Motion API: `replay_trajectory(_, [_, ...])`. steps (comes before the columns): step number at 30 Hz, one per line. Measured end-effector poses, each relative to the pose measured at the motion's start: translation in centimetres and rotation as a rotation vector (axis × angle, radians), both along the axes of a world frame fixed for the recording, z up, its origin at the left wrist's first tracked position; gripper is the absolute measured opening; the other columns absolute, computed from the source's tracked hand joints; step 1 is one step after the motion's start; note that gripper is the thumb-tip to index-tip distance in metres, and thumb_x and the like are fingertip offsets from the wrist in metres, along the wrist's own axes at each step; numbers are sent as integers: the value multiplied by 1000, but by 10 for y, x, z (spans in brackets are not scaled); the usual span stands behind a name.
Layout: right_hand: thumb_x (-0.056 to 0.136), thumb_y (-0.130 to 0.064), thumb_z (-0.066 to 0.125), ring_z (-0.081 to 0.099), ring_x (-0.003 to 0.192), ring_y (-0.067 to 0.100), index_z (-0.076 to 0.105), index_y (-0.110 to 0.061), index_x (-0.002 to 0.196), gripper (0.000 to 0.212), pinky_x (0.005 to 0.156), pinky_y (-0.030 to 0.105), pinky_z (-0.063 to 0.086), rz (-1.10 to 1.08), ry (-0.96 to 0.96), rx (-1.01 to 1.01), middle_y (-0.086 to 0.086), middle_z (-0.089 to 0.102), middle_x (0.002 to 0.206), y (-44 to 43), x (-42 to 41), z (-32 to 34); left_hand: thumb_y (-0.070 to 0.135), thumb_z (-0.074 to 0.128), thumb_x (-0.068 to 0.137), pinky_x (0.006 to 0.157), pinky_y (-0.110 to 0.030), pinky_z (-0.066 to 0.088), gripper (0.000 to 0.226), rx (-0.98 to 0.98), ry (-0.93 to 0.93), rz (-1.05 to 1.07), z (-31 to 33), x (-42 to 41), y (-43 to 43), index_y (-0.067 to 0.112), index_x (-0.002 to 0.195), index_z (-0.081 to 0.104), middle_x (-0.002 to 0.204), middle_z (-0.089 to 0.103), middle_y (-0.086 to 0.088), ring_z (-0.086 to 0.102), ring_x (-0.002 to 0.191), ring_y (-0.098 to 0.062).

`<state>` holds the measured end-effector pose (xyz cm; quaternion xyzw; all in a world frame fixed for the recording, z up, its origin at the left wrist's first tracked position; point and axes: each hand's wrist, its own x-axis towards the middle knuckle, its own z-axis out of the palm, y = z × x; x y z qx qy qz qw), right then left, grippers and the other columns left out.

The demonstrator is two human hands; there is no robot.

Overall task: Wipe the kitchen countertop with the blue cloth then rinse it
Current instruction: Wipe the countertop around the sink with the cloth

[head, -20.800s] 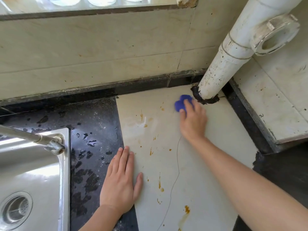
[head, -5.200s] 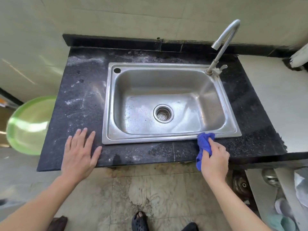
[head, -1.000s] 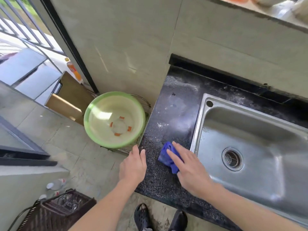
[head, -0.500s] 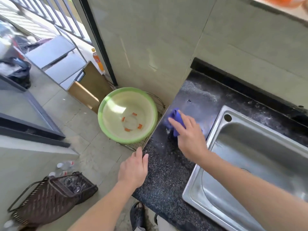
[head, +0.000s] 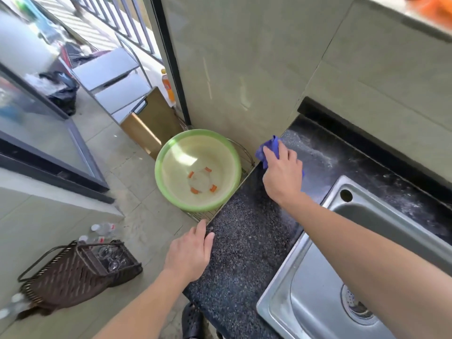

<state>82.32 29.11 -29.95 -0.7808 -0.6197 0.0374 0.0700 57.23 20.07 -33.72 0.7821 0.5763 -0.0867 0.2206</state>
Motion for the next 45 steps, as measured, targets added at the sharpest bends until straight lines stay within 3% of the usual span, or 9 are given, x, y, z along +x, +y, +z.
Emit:
replay_trajectory(5, [79, -18, 42, 45, 130, 32, 57, -19, 127, 51, 97, 43, 41, 562, -8, -49, 12, 42, 147, -84, -23, -25, 61, -11, 83, 81, -38, 47, 85, -22, 34, -28, 3, 1, 4, 20, 148, 25, 134, 56, -4, 62, 106, -25])
replay_trajectory(13, [88, -10, 46, 42, 120, 38, 57, -17, 126, 41, 93, 47, 39, -212, 4, -149, 10, 42, 145, -42, 123, 18, 43, 10, 96, 99, -39, 43, 63, 87, -12, -152, 18, 44, 45, 16, 149, 29, 143, 45, -6, 49, 121, -24])
replay_trajectory(18, [74, -15, 40, 59, 102, 35, 72, -12, 99, 41, 78, 42, 51, 126, 39, 124, 15, 62, 125, -99, 88, 14, 43, 28, 102, 100, -44, 41, 56, 61, -155, -113, 14, 129, 102, 16, 150, 23, 144, 38, -8, 43, 126, -29])
replay_trajectory(22, [77, -18, 43, 57, 118, 29, 70, -15, 105, 39, 94, 40, 45, 413, 33, 16, 12, 58, 132, -146, 76, -11, 45, 27, 102, 99, -47, 40, 63, 16, -141, -68, 4, 173, 122, 11, 153, 14, 146, 40, -17, 46, 124, -37])
replay_trajectory(27, [78, -15, 42, 58, 109, 40, 68, -7, 111, 42, 84, 48, 52, 45, 16, 61, 18, 58, 130, -80, 160, -27, 48, 19, 101, 87, -45, 48, 64, 82, -74, -65, 3, 178, 117, 14, 154, 8, 144, 43, -11, 55, 114, -32])
replay_trajectory(31, [83, -9, 47, 44, 117, 38, 59, -14, 125, 44, 93, 44, 40, -341, 123, -6, 10, 46, 142, -33, 180, -3, 48, 20, 101, 87, -43, 47, 64, 96, -69, -53, 5, 180, 117, 16, 154, 9, 147, 41, -9, 55, 116, -30])
replay_trajectory(35, [76, -10, 39, 57, 104, 40, 67, -8, 113, 46, 85, 45, 50, -67, 146, 221, 19, 58, 130, -52, 122, -8, 48, 21, 101, 86, -43, 46, 63, 128, -39, -53, 6, 180, 116, 15, 154, 12, 143, 43, -8, 58, 111, -31])
replay_trajectory(38, [76, -13, 39, 57, 118, 32, 70, -18, 107, 44, 89, 43, 52, 289, 91, 102, 10, 57, 134, -64, 95, -27, 47, 20, 100, 85, -43, 45, 63, 145, -38, -49, 5, 180, 115, 14, 153, 16, 141, 46, -9, 60, 108, -32])
replay_trajectory(45, [83, -6, 50, 40, 125, 33, 59, -21, 128, 48, 99, 41, 37, -210, 130, -26, 4, 44, 144, 14, 167, -12, 48, 18, 101, 83, -42, 44, 64, 95, -16, -60, 10, 181, 117, 15, 154, 6, 142, 42, -8, 58, 109, -31])
